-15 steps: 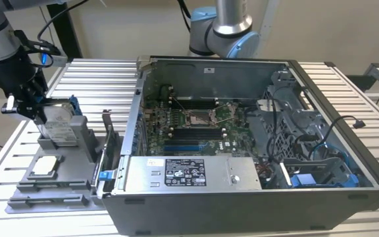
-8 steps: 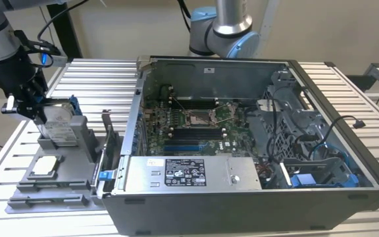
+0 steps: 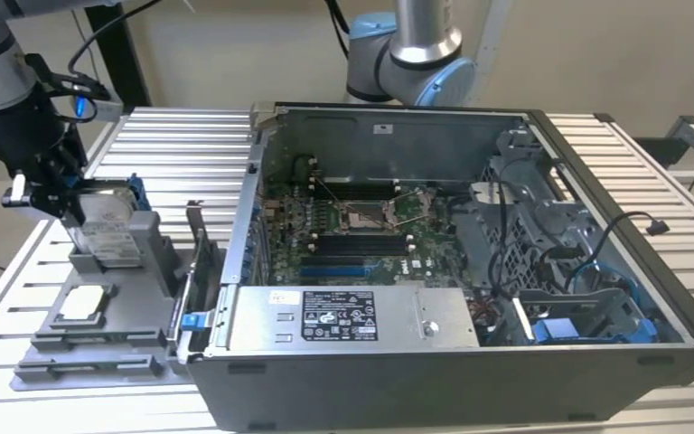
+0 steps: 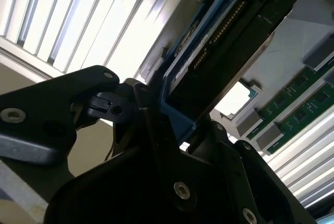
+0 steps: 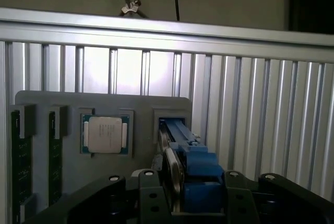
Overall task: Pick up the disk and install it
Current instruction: 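Pick up the disk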
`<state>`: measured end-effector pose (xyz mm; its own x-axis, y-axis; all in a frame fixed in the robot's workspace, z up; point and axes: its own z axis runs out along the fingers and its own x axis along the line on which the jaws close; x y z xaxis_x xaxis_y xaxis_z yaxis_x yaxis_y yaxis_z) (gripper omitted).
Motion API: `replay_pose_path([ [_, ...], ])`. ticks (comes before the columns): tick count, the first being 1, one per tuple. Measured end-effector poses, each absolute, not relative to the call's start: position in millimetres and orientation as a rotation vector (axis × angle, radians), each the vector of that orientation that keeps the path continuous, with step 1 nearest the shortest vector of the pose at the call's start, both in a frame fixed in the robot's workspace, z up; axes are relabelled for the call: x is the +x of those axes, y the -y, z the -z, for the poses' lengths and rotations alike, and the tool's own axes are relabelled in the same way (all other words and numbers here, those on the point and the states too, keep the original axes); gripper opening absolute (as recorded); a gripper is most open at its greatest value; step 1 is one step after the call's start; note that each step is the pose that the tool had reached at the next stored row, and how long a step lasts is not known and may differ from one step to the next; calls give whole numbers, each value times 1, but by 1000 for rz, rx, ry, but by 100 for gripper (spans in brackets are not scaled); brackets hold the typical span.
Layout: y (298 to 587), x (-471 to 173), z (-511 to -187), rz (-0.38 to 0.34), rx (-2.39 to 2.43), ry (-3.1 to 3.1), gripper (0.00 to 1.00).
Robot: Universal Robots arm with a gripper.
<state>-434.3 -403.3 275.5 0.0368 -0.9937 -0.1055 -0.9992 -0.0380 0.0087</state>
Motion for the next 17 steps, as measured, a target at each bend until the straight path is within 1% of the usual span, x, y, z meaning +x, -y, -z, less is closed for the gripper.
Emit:
replay_pose_path([
  [17,404,-434,-274,-133,-2209,-2127,100],
])
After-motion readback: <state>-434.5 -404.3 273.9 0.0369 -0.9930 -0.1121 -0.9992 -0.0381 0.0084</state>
